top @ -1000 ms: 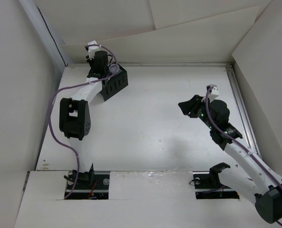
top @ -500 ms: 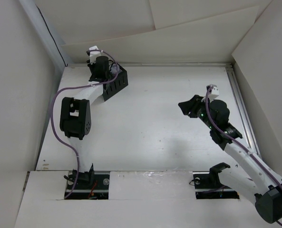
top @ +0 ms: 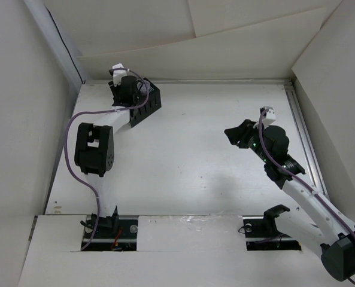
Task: Sort the stationery into containers
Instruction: Place the stationery in the storage box, then reset both arms
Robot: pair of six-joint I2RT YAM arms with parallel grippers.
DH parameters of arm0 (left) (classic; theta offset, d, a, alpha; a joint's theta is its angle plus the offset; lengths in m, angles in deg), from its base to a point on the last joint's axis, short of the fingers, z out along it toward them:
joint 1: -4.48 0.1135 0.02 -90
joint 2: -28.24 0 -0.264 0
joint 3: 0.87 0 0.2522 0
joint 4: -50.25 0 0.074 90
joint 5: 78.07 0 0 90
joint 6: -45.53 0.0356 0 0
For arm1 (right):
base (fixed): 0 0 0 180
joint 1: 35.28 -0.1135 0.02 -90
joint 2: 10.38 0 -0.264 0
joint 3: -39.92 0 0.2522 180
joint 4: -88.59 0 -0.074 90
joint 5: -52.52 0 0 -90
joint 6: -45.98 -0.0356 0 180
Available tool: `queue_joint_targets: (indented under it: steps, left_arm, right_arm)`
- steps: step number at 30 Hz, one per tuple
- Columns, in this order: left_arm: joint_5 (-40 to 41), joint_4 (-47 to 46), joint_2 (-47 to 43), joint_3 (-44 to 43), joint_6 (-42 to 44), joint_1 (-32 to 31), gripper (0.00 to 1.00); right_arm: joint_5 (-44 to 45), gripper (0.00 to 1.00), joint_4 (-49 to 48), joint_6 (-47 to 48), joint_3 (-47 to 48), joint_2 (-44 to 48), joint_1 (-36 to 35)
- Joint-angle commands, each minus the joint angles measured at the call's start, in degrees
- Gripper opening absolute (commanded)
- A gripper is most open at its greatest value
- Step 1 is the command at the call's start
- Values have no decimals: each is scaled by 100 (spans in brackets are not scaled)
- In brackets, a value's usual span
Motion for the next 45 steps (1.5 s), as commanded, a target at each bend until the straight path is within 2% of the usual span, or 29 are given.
queue_joint_targets:
  steps: [1,3,6,10,12,13,14,18,19,20,24,26,32,34,40,45]
  left_arm:
    - [124,-265,-514,37,-71,-42,31]
    - [124,-265,-514,37,-71,-42,31]
    - [177,-133,-680,37,-141,-95,37]
    - [177,-133,-1110,37,-141,-217,55]
    - [81,-133,-1339,98,-210,-270,65]
    - [-77,-81,-1575,98,-342,-271,76]
    - [-165,-80,-1691,151,-413,-271,100]
    - [-377,209,-2271,343,-860,-271,100]
    - [-377,271,-2394,405,-983,-271,100]
    - [-525,272,-2639,484,-1089,-271,100]
    - [-1105,657,-3210,906,-1493,-271,100]
    - [-1334,746,-3501,1432,-1696,-271,100]
    - [-1844,746,-4986,2855,-2162,-271,100]
    - [-1915,746,-5468,3068,-2293,-271,100]
    - [-2170,1316,-5893,3429,-2400,-218,100]
    - [-1969,1625,-6181,3745,-2514,-218,100]
  right_arm:
    - [-56,47,-291,5,28,80,44]
    - [-56,47,-291,5,28,80,44]
    - [-56,47,-291,5,28,80,44]
    - [-170,47,-291,5,28,80,44]
    - [-223,47,-291,5,28,80,44]
    - [-223,47,-291,5,28,80,44]
    - [-223,47,-291,5,28,132,44]
    - [-276,52,-291,5,28,194,44]
    - [-276,61,-291,5,28,194,44]
    - [-337,100,-291,5,28,194,44]
    - [-398,100,-239,5,90,62,44]
    - [-399,100,-239,5,142,1,44]
    - [-347,100,-239,57,142,1,-8]
    - [-346,100,-239,57,195,-122,-8]
    - [-285,100,-239,57,195,-122,-61]
    - [-337,100,-239,57,195,-122,-61]
